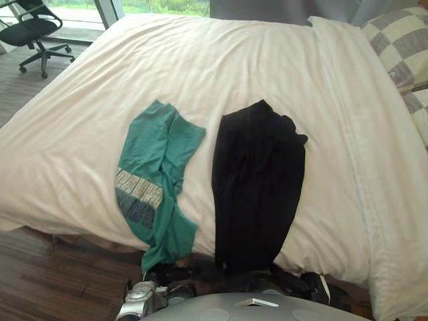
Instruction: Tidy up the quilt and then pick up the clothes from the bed and put them into the laundry hamper
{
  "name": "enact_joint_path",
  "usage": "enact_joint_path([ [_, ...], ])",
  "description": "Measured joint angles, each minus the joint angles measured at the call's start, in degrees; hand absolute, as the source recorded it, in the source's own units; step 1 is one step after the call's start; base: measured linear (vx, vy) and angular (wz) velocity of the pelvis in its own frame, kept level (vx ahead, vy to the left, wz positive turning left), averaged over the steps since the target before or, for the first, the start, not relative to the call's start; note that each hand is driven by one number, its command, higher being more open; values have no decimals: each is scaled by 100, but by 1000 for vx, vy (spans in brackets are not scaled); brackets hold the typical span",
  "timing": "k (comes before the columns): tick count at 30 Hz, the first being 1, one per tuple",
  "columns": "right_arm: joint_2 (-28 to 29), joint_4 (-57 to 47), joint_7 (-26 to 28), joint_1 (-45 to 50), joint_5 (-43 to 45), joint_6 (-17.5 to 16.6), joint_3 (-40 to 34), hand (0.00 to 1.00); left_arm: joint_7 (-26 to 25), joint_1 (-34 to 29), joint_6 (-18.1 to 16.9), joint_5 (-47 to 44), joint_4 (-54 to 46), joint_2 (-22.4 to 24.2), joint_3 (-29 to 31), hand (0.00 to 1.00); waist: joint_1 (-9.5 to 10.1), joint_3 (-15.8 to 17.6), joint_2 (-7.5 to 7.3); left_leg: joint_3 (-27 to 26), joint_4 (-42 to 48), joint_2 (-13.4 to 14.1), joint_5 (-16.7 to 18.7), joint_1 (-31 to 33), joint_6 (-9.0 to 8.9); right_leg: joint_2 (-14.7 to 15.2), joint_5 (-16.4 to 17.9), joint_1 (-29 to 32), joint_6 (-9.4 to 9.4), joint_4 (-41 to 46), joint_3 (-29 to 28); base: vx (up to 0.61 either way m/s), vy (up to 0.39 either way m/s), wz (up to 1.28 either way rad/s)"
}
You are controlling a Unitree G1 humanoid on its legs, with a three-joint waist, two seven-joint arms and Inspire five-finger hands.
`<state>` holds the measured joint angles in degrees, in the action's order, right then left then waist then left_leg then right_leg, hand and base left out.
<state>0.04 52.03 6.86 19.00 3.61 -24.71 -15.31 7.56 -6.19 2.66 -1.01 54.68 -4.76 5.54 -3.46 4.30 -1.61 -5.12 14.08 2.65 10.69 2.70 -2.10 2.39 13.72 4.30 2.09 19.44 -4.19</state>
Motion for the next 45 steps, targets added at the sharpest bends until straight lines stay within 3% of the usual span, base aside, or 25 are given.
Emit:
enact_joint_path([
  [2,-38,0,-23,8,-266,2,118,100,-9,14,-4,117,10,51,-21,100,6,-54,-6,-75,-330,39,-115,-172,-95,-34,-45,-100,-39,-326,-58,39,-79,-35],
  [6,-273,170,-177,-94,-774,25,312,100,-84,83,13,219,106,93,-85,100,16,-137,6,-94,-928,28,-469,-341,-102,-95,-416,-178,-50,-794,-64,-29,-1,-8],
  [9,-389,298,-242,-357,-661,201,447,100,-371,137,117,214,147,91,-118,100,39,-113,30,-264,-731,51,-398,-277,-88,-75,-644,-293,-12,-1098,-104,-62,60,-16],
  [12,-490,101,-457,-433,-462,435,603,100,-691,131,91,60,37,208,10,100,63,31,305,-666,509,397,349,167,-212,-125,-399,-235,-173,-702,141,-108,87,-34],
  [13,-532,-73,-543,-401,-430,497,688,100,-777,120,68,32,30,215,14,100,85,87,366,-1084,907,629,645,222,-265,-29,-257,-98,-111,-308,348,-117,125,-40],
  [15,-579,-284,-676,-342,-346,565,710,100,-818,118,-44,72,25,209,-1,100,-23,147,406,-1540,1269,871,762,308,-316,135,-22,124,-3,137,368,-115,160,-3],
  [16,-595,-489,-794,-326,-276,600,662,100,-814,109,-170,82,-41,216,-18,100,-46,149,286,-1843,1311,774,692,354,-313,408,184,491,60,609,280,-125,203,15],
  [17,-612,-630,-865,-376,-276,633,598,100,-787,112,-262,110,-106,258,-31,100,-110,173,314,-1860,1639,720,589,573,-209,601,234,669,82,733,230,-104,205,11],
  [18,-650,-667,-900,-468,-280,669,558,100,-747,101,-333,103,-162,267,-35,100,-161,183,323,-1781,1884,718,599,735,-27,707,237,770,95,788,180,-6,231,-7],
  [19,-687,-667,-965,-682,-294,753,464,100,-636,74,-489,40,-228,238,-26,100,-165,217,268,-1530,1978,726,594,858,9,922,213,952,159,857,-79,9,232,-46],
  [21,-783,-667,-986,-921,-336,771,347,100,-526,-66,-757,-267,-335,233,-44,100,-143,255,205,-784,1583,899,480,703,-123,1160,157,1211,291,913,-592,1,303,-78],
  [23,-1005,-665,-981,-1133,-430,764,334,100,-292,-144,-980,-514,-348,211,-277,100,-195,256,204,-60,1142,1162,168,383,-169,1408,182,1451,597,943,-1114,-28,475,-78],
  [24,-1112,-659,-955,-1222,-545,751,280,100,-133,-119,-1023,-589,-345,279,-445,100,-256,237,235,132,988,1279,58,287,-290,1567,120,1516,851,827,-1253,-57,430,-42],
  [25,-1140,-649,-940,-1233,-546,745,220,100,-59,-114,-1021,-598,-331,350,-510,100,-290,206,286,179,908,1323,31,268,-412,1665,48,1503,985,673,-1290,-95,641,-22],
  [26,-1146,-563,-885,-1169,-544,709,63,100,84,-103,-1029,-593,-294,550,-550,100,-356,120,445,158,744,1382,-10,253,-605,1861,-281,1302,1193,93,-1230,-95,781,-13],
  [27,-1117,-452,-823,-1137,-545,670,-18,100,142,-83,-1038,-586,-258,678,-546,100,-364,73,610,54,633,1435,319,145,-1094,1902,-753,1118,1280,-355,-1180,-130,990,-57],
  [28,-751,-121,-713,-1255,-546,658,-67,100,170,59,-1001,-589,-127,613,-476,100,-180,129,356,-279,779,1281,571,-2,-1250,2089,-1508,1084,1097,-706,-1203,-172,898,-97],
  [29,-409,64,-471,-1278,-683,637,76,100,35,154,-714,-588,-48,446,-452,100,-89,130,439,-615,753,1415,582,-60,-1235,1904,-2086,1092,694,-880,-767,-165,741,-119],
  [31,-192,132,-79,-1345,-975,568,348,100,-32,183,-627,-613,-41,172,-455,100,-107,99,342,-883,445,1402,429,-176,-1070,1530,-1989,1172,643,-419,11,-86,422,-73],
  [33,-272,124,128,-1438,-1277,137,854,100,-68,264,-385,-812,-15,-30,-462,100,-69,102,347,-1057,-77,1241,45,-208,-781,915,-1096,1178,554,381,742,-47,379,-38],
  [35,-243,127,120,-1470,-1273,38,965,100,-70,346,-225,-998,7,-39,-543,100,-20,98,333,-1004,-258,998,-98,-107,-629,703,-499,1152,446,712,808,-27,227,3],
  [37,-238,276,113,-1540,-1101,140,1166,100,-124,471,-97,-1002,107,-31,-787,100,21,132,281,-775,-239,615,-166,127,-519,709,-16,1065,399,655,609,-75,147,48],
  [42,-204,528,-108,-1641,-271,590,1326,100,-488,423,-126,-955,162,2,-706,100,173,164,207,-290,-431,540,-358,109,-467,742,-31,719,565,309,791,-61,-19,47],
  [45,-184,556,-322,-1643,267,957,1246,100,-668,354,-161,-1020,226,74,-446,100,178,128,127,-401,-683,514,-457,-133,-471,739,-125,584,613,166,718,-17,12,-10],
])
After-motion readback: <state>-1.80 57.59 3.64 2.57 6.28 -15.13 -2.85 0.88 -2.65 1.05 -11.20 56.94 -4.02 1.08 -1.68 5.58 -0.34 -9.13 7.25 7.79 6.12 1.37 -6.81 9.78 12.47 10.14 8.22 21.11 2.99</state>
